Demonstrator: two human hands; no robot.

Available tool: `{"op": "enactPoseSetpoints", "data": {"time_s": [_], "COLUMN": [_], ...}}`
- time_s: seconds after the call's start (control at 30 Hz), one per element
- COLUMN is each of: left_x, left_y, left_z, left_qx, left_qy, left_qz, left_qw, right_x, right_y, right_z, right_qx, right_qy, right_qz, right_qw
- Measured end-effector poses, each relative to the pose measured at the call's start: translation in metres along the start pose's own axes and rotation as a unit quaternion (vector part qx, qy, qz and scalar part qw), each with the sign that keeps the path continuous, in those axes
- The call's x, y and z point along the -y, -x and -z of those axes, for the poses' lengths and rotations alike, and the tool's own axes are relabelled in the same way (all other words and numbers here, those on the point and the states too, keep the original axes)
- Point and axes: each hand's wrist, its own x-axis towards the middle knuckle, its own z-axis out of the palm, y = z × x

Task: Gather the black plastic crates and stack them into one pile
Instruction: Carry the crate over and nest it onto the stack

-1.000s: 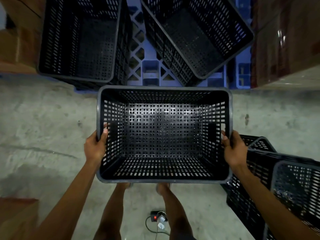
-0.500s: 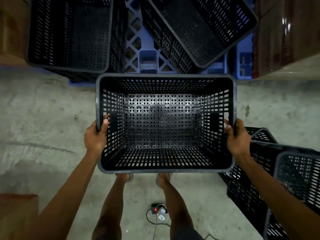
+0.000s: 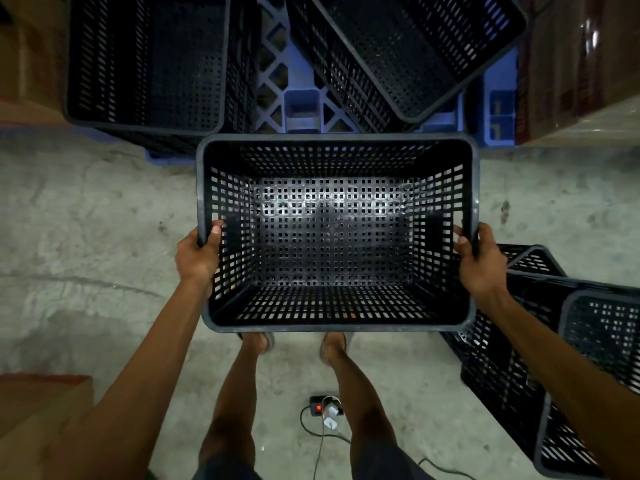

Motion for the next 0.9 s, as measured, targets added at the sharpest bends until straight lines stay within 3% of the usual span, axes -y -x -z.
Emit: {"op": "enactPoseSetpoints", "data": {"time_s": [0.07,0.17,0.27,0.53,0.9], "left_x": [0.0,0.005,0.004,0.015,0.008], "left_y": [0.003,0.01,0.015,0.007,0.013], "left_z": [-0.002,0.0,0.002,-0.003,0.002], "left_qx": [-0.017,-0.041,-0.053,-0.107,-0.097], "left_qy": [-0.051,-0.165,-0.203,-0.25,-0.256], "left_qz": [-0.031,-0.144,-0.201,-0.249,-0.27], "left_qw": [0.998,0.975,0.957,0.93,0.923], "right_x": [0.0,-0.001,-0.002,-0.01,-0.001], "right_y": [0.0,0.0,0.002,0.003,0.011], "right_z": [0.002,0.003,0.001,-0.023,-0.017], "right_qx": [0.003,-0.005,-0.016,-0.105,-0.135], "right_qy": [0.01,0.049,0.094,0.095,0.094], "right_qz": [0.007,0.038,0.061,0.111,0.118], "right_qw": [1.0,0.998,0.994,0.984,0.979]}}
